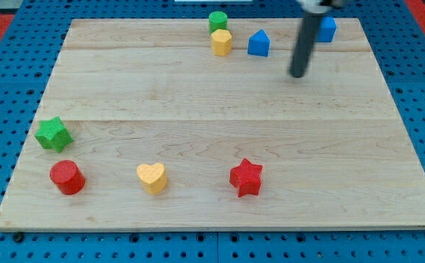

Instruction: Move the blue triangle to the right of the yellow hexagon

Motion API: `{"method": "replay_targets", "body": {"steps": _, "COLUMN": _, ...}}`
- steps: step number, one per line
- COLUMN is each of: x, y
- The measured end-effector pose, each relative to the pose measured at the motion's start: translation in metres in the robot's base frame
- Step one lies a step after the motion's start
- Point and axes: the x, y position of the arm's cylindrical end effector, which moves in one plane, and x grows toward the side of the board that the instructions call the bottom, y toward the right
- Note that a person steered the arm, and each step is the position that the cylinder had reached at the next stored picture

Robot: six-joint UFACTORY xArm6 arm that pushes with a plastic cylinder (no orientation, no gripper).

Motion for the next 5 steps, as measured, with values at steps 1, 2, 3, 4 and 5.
{"method": "replay_targets", "body": {"steps": 1, "x": -0.017, "y": -0.083}}
{"method": "replay_targets", "body": {"steps": 2, "x": -0.048, "y": -0.084}}
{"method": "replay_targets", "body": {"steps": 3, "x": -0.065, "y": -0.076}}
{"method": "replay_targets", "body": {"steps": 4, "x": -0.072, "y": -0.05}}
{"method": "replay_targets", "body": {"steps": 5, "x": -0.074, "y": -0.007}}
